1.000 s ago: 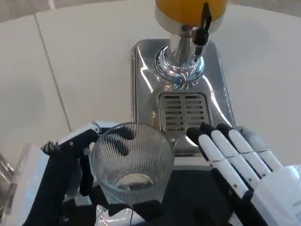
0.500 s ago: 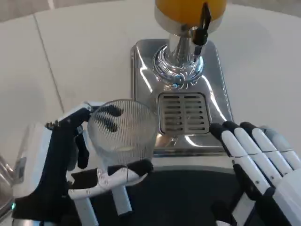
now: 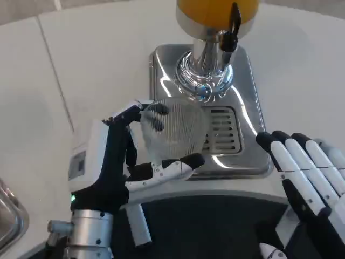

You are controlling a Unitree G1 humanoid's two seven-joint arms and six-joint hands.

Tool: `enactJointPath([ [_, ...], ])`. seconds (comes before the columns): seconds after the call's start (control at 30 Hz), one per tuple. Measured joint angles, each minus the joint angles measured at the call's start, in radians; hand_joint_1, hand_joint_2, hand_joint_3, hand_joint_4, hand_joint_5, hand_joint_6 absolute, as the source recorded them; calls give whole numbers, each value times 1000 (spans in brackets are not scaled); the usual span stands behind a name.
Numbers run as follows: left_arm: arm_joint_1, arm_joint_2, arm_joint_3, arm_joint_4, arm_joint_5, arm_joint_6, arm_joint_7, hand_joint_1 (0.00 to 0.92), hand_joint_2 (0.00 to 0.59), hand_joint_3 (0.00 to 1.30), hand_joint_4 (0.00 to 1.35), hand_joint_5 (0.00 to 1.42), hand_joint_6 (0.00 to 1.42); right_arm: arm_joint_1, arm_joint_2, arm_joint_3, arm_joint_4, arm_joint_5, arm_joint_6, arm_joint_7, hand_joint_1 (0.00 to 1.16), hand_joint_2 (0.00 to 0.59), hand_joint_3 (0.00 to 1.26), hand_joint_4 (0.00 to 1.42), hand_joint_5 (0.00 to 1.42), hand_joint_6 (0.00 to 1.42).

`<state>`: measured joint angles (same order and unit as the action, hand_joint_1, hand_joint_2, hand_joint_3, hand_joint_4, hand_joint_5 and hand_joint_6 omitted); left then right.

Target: Grasp the cup under the faucet to collect the drink, then remove the cup.

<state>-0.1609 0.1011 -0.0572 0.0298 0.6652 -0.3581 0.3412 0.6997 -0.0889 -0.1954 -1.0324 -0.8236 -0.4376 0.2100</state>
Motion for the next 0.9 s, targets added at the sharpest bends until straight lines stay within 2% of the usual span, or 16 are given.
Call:
enactJointPath([
  [0.17, -103, -5, -39, 119, 15, 20, 61, 712, 0, 1090, 1032, 1308, 1424, -8, 3, 6, 0, 2, 5, 9, 180, 564, 0, 0, 0, 0],
  [0.33, -183, -13, -84, 219, 14, 26, 109, 712, 0, 1090, 1032, 1308, 1424, -29, 35, 17, 0, 8, 3, 25, 180, 564, 0, 0, 0, 0],
  [0.53, -277, -39, -133, 315, 15, 38, 157, 712, 0, 1090, 1032, 1308, 1424, -31, 34, 19, 0, 7, 9, 44, 180, 564, 0, 0, 0, 0],
  [0.9, -385, -40, -193, 498, 15, 42, 231, 712, 0, 1090, 1031, 1308, 1424, -51, 42, 13, 0, 8, 8, 59, 182, 561, 0, 0, 0, 0],
])
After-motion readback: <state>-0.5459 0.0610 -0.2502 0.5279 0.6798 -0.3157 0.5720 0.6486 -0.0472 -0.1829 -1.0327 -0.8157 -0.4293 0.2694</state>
